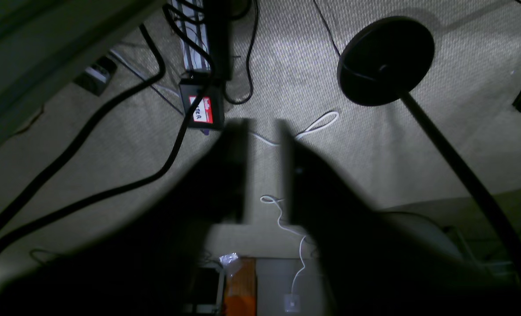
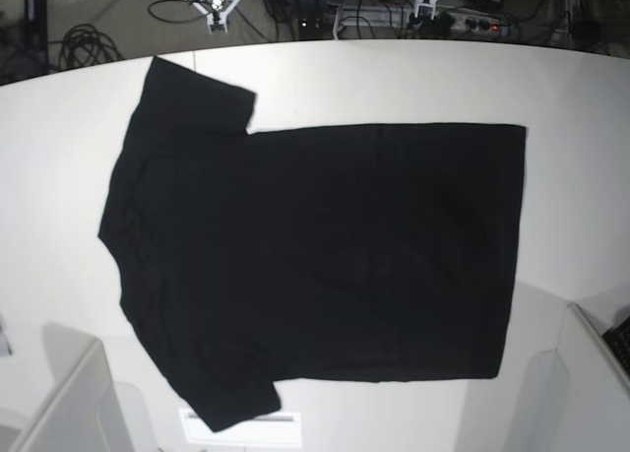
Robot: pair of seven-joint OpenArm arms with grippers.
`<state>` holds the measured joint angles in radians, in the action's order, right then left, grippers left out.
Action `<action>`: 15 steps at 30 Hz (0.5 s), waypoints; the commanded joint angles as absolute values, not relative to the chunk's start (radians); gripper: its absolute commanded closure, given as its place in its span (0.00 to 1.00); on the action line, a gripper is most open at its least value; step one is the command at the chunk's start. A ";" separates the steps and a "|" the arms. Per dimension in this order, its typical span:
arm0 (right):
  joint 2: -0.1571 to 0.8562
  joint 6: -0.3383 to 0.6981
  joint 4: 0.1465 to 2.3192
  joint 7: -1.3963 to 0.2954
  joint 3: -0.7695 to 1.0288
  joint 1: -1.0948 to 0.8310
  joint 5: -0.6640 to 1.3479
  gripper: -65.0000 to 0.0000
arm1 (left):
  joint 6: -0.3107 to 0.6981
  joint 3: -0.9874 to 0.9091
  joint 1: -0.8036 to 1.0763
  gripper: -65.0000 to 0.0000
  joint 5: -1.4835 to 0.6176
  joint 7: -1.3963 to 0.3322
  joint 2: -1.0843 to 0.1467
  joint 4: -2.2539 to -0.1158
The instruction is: Fold the T-shirt properly
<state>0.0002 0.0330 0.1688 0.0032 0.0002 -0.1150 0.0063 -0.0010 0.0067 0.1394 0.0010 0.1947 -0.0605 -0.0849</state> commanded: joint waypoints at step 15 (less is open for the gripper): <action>-0.001 0.153 0.176 0.008 0.004 -0.148 0.008 1.00 | -0.007 0.001 0.120 0.99 -0.005 0.205 -0.054 -0.082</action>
